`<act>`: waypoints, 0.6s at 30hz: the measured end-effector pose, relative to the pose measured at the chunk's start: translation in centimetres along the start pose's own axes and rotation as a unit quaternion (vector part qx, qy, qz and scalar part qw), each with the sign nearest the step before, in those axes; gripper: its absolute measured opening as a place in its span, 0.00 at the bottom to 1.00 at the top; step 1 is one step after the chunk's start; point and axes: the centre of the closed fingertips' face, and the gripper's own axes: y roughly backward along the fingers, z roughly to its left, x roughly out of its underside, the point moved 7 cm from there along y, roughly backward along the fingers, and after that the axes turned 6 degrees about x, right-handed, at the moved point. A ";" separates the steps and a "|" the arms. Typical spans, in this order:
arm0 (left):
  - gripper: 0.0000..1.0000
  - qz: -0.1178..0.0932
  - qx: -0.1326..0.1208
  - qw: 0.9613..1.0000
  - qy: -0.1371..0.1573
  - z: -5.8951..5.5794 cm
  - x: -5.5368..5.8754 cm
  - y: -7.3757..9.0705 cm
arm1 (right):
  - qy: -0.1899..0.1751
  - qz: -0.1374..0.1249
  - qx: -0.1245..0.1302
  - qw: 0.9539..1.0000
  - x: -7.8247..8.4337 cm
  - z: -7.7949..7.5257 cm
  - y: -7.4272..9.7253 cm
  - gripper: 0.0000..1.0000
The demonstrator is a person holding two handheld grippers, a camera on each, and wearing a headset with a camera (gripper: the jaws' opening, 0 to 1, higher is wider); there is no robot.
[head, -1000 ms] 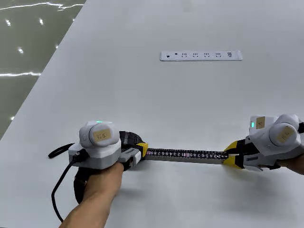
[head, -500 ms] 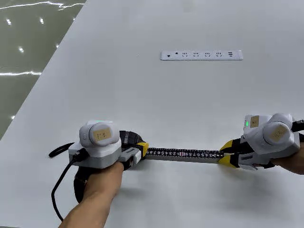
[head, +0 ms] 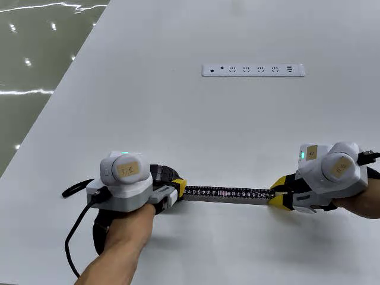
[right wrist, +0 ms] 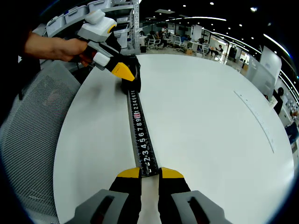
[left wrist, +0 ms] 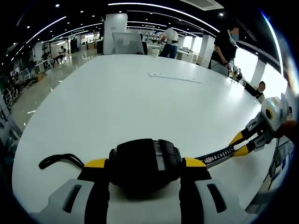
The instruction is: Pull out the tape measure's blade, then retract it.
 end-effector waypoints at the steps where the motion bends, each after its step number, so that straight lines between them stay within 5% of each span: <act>1: 0.55 0.000 0.000 1.000 0.000 0.0 0.0 0.0 | 0.000 0.000 0.000 1.000 0.0 0.0 -0.1 0.09; 18: 0.55 0.002 0.003 1.000 0.001 0.0 0.0 0.1 | 0.004 -0.002 -0.004 1.000 -0.9 0.1 -0.9 0.09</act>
